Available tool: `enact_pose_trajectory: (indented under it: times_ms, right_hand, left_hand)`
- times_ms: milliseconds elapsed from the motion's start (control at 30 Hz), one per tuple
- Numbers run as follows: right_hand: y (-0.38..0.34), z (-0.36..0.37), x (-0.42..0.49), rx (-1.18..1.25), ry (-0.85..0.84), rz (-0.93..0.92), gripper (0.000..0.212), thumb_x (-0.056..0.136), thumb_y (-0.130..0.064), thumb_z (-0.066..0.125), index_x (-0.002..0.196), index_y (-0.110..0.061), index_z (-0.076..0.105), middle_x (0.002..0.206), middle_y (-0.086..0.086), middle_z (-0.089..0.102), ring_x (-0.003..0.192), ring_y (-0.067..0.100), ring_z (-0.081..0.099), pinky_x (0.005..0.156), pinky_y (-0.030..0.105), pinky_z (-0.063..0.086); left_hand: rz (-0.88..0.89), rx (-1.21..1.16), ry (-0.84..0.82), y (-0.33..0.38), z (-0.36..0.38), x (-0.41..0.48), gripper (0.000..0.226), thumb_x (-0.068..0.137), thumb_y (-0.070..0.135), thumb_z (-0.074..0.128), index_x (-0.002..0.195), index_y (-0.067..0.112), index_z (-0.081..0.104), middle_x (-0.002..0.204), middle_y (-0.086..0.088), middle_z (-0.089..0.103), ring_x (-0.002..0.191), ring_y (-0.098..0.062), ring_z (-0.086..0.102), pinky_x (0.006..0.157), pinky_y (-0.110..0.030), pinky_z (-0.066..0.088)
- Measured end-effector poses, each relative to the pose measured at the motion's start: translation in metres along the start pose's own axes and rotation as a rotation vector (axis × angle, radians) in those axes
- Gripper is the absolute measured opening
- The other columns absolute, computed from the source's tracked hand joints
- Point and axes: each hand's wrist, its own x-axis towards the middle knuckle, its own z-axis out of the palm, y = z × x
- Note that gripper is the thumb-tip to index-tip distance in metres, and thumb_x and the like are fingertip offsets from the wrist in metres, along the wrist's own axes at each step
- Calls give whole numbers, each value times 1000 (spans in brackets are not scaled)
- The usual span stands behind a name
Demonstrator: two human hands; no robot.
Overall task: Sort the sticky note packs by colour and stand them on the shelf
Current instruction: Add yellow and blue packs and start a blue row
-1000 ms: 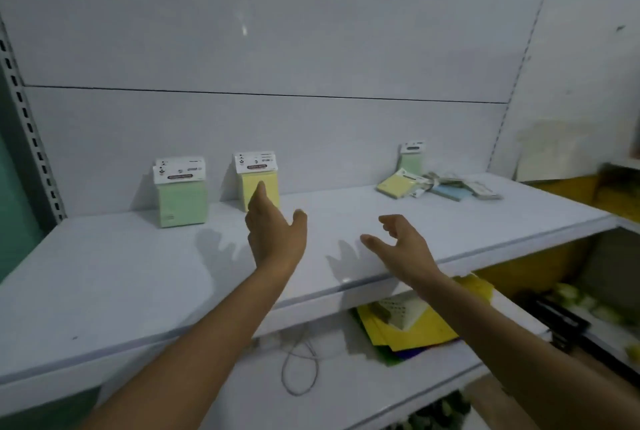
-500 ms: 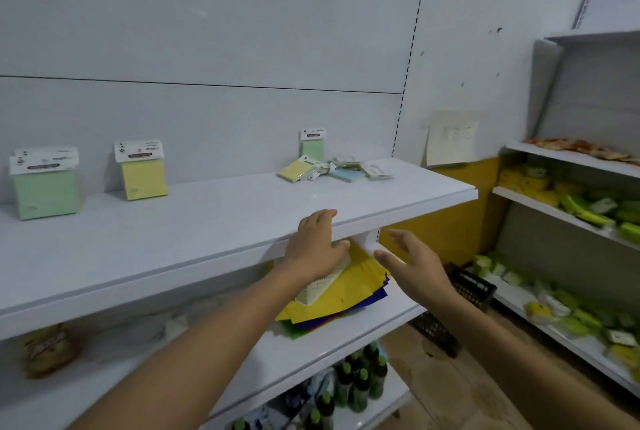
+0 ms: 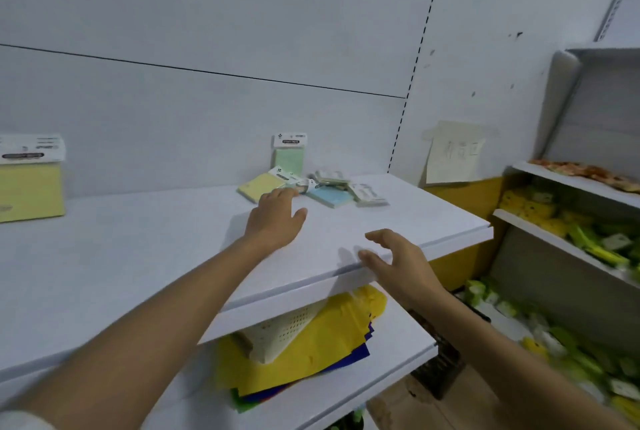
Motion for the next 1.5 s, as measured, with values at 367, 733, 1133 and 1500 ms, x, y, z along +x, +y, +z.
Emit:
enact_pose_trajectory:
  times_ms: [367,733,1133,1500]
  right_hand:
    - [33,34,149,-66,-76,-55,31,91,-37,55,119,-26,58,125,-9,59,116,10,52,89,22,37]
    - [36,62,252,-366,-248,-85,53,77,-54,59,112,-15,53,116,8,61,105,28,57,72,31,41]
    - [45,36,253,36,-539,-239,69,62,-41,84,114,-10,51,108,2,59,97,21,56,82,32,48]
    - [39,37,235,1042,-752,-33,22,84,-14,64,105,-13,60,100,10,70,83,26,68,81,43,55]
  left_hand:
    - [-158,245,112,-52,48,109,48,96,51,28,130,24,47,143,-3,42,126,-31,36,95,-43,34]
    - [-339,85,143,-53,43,114,58,81,63,52,117,18,53,122,-6,56,115,-29,51,93,-40,37]
    - [-584,-39,490,-20,39,96,39,82,36,64,112,16,49,110,-6,63,99,-31,59,80,-34,44]
    - [-709,-450,835,46,34,13,36,83,19,54,119,17,54,120,-7,62,102,-25,62,85,-44,55]
